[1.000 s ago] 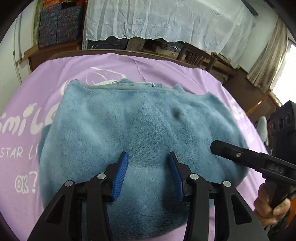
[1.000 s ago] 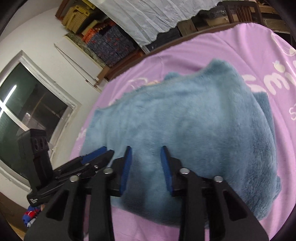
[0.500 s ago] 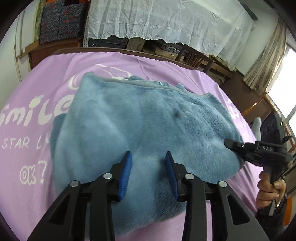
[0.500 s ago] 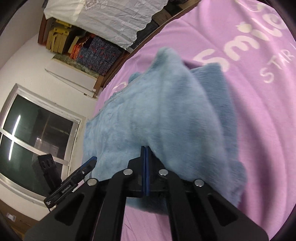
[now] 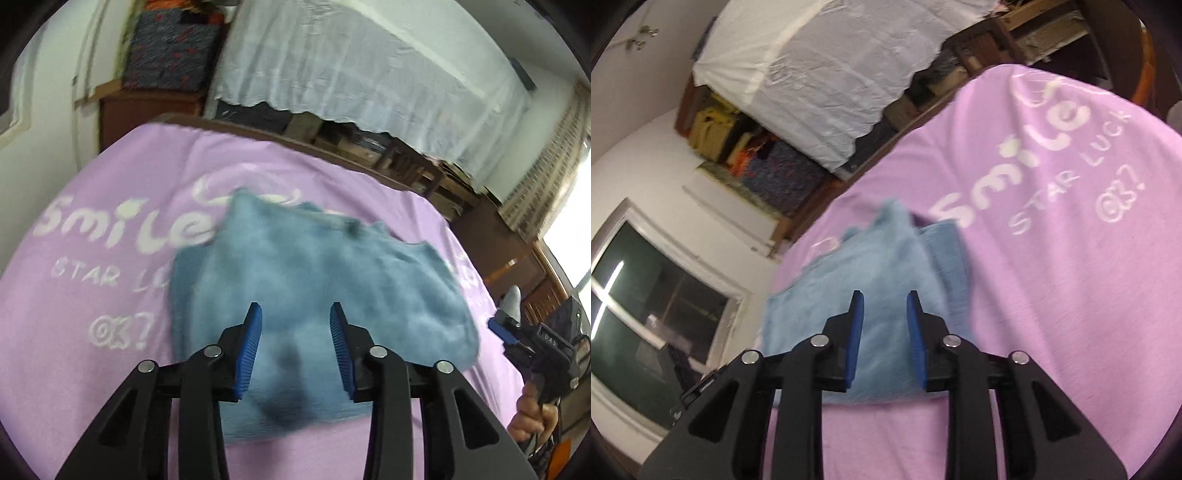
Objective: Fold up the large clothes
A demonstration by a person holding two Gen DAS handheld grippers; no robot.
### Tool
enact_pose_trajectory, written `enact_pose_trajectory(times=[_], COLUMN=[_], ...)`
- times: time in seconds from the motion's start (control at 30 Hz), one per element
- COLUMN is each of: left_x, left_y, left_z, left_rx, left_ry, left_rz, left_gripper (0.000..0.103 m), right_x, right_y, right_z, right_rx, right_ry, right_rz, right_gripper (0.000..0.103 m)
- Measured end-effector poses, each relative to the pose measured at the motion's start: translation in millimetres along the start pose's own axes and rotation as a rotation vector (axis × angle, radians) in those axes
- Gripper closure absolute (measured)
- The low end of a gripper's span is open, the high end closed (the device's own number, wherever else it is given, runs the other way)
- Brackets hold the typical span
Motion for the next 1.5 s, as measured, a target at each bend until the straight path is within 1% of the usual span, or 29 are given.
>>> enact_pose_trajectory(times=[0.1, 0.17, 0.2, 0.23, 0.27, 0.3, 0.33, 0.37, 0.4, 0.47, 0.53, 0.63, 0.67, 0.73, 0.77, 0.8, 0.83, 0.9, 0.97, 1.03, 1.07, 1.17, 1.2, 1.27, 1.3, 1.4, 1.5], left_x=[-3.2, -11.4, -19.2, -26.5, -35.6, -50.2, -65.6, -71.8, -71.0, -68.2, -68.0, -60.3, -53.5, -41.8, -36.2, -31.1, -28.9, -32.1, -40.4, -55.6, -61.3, -66.0, -66.1, -66.6, -65.8, -59.8, -52.2], left_y=[3.1, 3.4, 2.7, 1.8, -0.1, -4.5, -10.2, -14.4, -18.2, -21.3, -21.8, -14.8, -11.8, -3.4, 1.0, 4.7, 7.6, 11.4, 11.7, 8.2, 6.4, -1.4, -3.3, -4.2, -3.4, 0.4, 2.8], left_z=[-37.8, -61.9, -75.7, -82.5, -88.8, -94.5, -96.0, -94.7, -97.5, -102.1, -99.4, -87.4, -80.9, -76.2, -70.9, -64.6, -60.9, -55.1, -52.3, -53.6, -56.4, -67.7, -69.5, -70.8, -69.0, -60.4, -59.5], left_rx=[-0.091, -0.142, -0.175, -0.189, -0.206, -0.223, -0.229, -0.232, -0.258, -0.296, -0.282, -0.223, -0.197, -0.167, -0.151, -0.135, -0.127, -0.120, -0.121, -0.126, -0.143, -0.222, -0.233, -0.243, -0.233, -0.178, -0.160], left_ry=[0.009, 0.013, 0.023, 0.031, 0.044, 0.054, 0.063, 0.065, 0.076, 0.100, 0.089, 0.036, 0.024, 0.025, 0.030, 0.046, 0.066, 0.118, 0.134, 0.137, 0.160, 0.233, 0.247, 0.260, 0.250, 0.185, 0.132], left_rz=[0.012, 0.024, 0.034, 0.040, 0.051, 0.080, 0.110, 0.107, 0.069, 0.046, 0.049, 0.053, 0.039, 0.004, -0.015, -0.033, -0.040, -0.032, 0.001, 0.066, 0.079, 0.060, 0.054, 0.048, 0.051, 0.061, 0.053], left_gripper=[0.057, 0.053, 0.049, 0.046, 0.044, 0.043, 0.041, 0.039, 0.038, 0.038, 0.038, 0.038, 0.038, 0.038, 0.037, 0.033, 0.031, 0.030, 0.030, 0.030, 0.030, 0.025, 0.024, 0.024, 0.024, 0.024, 0.024], right_x=[-15.0, -28.2, -32.1, -33.3, -37.1, -36.5, -36.1, -32.8, -32.9, -31.3, -32.3, -27.5, -26.3, -16.3, -11.1, -6.7, -2.2, 2.0, 2.5, -0.1, -1.2, -4.6, -5.9, -5.4, -5.4, -4.6, -7.5], right_y=[-13.2, -21.7, -22.7, -24.0, -23.8, -24.8, -24.8, -27.1, -26.4, -27.4, -26.7, -26.8, -26.2, -30.6, -34.1, -37.2, -43.3, -54.4, -63.3, -69.3, -71.5, -77.6, -78.7, -79.1, -79.0, -78.9, -71.5], right_z=[9.9, 13.0, 14.9, 15.3, 16.1, 15.9, 13.7, 11.6, 9.7, 5.1, 6.6, 9.1, 9.6, 10.3, 9.8, 8.9, 9.0, 7.8, 6.8, 5.8, 5.2, -1.6, -4.7, -5.9, -6.0, -11.0, -16.4], right_rx=[0.019, 0.007, 0.006, 0.007, 0.006, 0.002, -0.010, -0.021, -0.031, -0.044, -0.038, -0.021, -0.019, -0.029, -0.039, -0.047, -0.062, -0.082, -0.090, -0.096, -0.100, -0.140, -0.156, -0.170, -0.175, -0.229, -0.287], right_ry=[0.032, 0.049, 0.052, 0.049, 0.046, 0.044, 0.045, 0.047, 0.048, 0.046, 0.044, 0.041, 0.047, 0.068, 0.079, 0.085, 0.095, 0.097, 0.078, 0.052, 0.038, -0.016, -0.029, -0.056, -0.061, -0.069, -0.088], right_rz=[0.076, 0.130, 0.143, 0.156, 0.159, 0.159, 0.159, 0.159, 0.160, 0.164, 0.162, 0.140, 0.133, 0.111, 0.102, 0.098, 0.093, 0.099, 0.116, 0.132, 0.137, 0.144, 0.145, 0.130, 0.128, 0.100, 0.060], right_gripper=[0.075, 0.075, 0.074, 0.074, 0.071, 0.066, 0.065, 0.065, 0.065, 0.065, 0.065, 0.065, 0.065, 0.062, 0.058, 0.053, 0.052, 0.051, 0.050, 0.050, 0.050, 0.050, 0.052, 0.052, 0.052, 0.051, 0.051])
Point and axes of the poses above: each gripper's, at about its wrist camera, not at the fingertips, and x roughly against the way its jaws point, z to its left, y to its top, the point moved 1 cm from there along -x, roughly the way its jaws point, and after that the axes turned 15 degrees about y, right-handed, at the moved point
